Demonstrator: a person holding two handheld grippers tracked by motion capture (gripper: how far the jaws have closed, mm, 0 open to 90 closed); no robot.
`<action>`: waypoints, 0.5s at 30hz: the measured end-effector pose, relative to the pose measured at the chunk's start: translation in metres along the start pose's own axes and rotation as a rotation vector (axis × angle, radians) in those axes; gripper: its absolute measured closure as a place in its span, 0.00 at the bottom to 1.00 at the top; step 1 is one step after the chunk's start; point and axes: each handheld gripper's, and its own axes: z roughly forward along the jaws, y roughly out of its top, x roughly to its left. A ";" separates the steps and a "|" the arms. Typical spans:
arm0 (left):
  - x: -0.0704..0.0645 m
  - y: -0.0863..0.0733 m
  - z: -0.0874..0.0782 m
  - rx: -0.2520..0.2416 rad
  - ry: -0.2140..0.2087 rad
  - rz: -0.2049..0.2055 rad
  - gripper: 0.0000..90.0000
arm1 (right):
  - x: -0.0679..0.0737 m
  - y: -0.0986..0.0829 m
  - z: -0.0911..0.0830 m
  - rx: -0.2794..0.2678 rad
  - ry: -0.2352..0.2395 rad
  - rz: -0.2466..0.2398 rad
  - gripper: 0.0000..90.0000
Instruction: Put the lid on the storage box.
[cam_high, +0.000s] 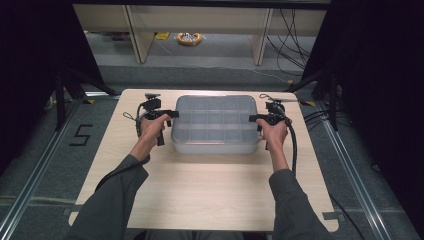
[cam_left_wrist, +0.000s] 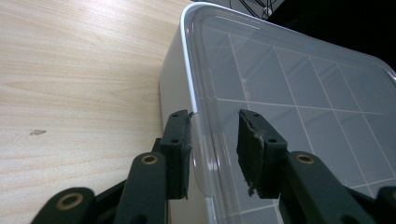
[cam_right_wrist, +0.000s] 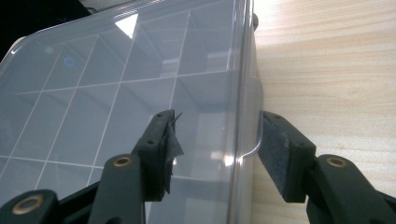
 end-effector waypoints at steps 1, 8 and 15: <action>0.000 0.000 0.000 -0.006 0.008 0.001 0.70 | 0.002 0.000 0.001 -0.011 -0.003 0.009 0.53; 0.004 -0.001 0.001 -0.003 -0.020 -0.021 0.69 | -0.001 -0.001 0.006 -0.013 0.003 -0.045 0.51; 0.003 -0.002 0.002 -0.014 -0.028 -0.008 0.68 | 0.003 -0.004 0.004 0.016 0.013 0.016 0.50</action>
